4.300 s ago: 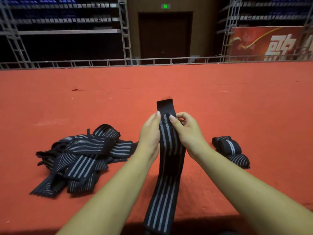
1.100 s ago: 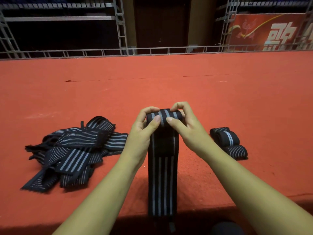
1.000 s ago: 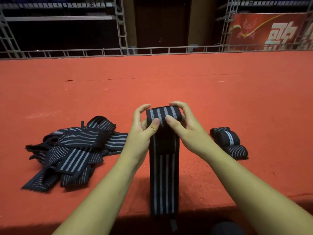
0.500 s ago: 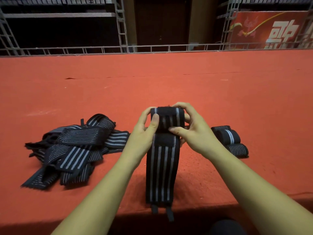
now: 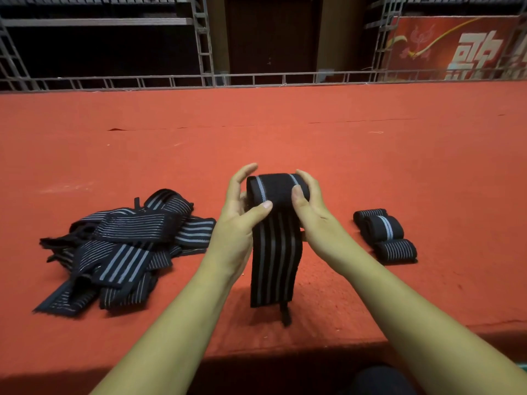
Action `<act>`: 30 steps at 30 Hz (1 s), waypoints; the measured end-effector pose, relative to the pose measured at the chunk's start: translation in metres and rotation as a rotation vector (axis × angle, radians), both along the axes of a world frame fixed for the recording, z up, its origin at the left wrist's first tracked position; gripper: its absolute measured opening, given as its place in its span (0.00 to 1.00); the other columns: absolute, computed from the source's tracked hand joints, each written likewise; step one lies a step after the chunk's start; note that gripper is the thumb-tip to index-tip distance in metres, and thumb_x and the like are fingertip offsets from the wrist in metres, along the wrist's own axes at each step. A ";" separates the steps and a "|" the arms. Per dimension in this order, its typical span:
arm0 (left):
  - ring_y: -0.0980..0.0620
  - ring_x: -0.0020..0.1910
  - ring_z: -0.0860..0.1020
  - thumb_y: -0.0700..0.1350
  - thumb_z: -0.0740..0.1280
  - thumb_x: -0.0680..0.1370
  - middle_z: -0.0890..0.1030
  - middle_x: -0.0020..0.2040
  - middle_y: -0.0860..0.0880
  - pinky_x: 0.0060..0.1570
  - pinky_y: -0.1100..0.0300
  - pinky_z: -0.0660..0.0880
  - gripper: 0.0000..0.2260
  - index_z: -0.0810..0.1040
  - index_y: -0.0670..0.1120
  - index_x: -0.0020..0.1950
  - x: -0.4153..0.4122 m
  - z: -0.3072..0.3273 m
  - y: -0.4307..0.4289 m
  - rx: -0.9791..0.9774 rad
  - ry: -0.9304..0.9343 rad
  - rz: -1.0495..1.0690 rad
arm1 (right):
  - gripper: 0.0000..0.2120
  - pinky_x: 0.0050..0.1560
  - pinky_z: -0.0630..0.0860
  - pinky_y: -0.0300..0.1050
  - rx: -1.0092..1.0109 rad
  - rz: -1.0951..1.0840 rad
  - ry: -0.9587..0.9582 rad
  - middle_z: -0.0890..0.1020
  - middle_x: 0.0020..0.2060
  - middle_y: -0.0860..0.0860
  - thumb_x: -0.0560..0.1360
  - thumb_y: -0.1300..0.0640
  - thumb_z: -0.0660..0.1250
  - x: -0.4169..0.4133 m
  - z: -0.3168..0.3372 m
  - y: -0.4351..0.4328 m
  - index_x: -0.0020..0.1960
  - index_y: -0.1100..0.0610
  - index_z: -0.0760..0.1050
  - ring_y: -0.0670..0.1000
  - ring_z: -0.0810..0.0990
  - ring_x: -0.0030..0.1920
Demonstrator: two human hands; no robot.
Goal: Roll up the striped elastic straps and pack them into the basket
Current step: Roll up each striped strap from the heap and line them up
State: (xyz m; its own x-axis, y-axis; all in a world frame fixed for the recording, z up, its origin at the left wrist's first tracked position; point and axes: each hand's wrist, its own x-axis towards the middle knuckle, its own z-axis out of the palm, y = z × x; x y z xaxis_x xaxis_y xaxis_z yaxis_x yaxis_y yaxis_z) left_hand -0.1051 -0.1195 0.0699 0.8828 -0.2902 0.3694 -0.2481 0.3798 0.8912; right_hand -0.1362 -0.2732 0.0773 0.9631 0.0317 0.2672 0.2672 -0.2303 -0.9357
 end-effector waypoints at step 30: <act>0.51 0.44 0.78 0.56 0.63 0.79 0.81 0.47 0.50 0.45 0.53 0.75 0.10 0.74 0.55 0.58 -0.009 -0.001 -0.011 0.087 0.110 -0.034 | 0.26 0.45 0.76 0.57 0.151 -0.052 -0.093 0.78 0.48 0.55 0.71 0.66 0.64 0.001 -0.021 -0.012 0.60 0.40 0.68 0.55 0.77 0.45</act>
State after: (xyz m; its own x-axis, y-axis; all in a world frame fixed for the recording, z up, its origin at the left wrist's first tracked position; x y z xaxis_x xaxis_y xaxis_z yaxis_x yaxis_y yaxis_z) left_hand -0.1144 -0.1302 0.0686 0.9057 -0.3472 0.2434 -0.1360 0.3060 0.9423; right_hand -0.1356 -0.2851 0.0565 0.9333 -0.0644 0.3532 0.3456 -0.1052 -0.9325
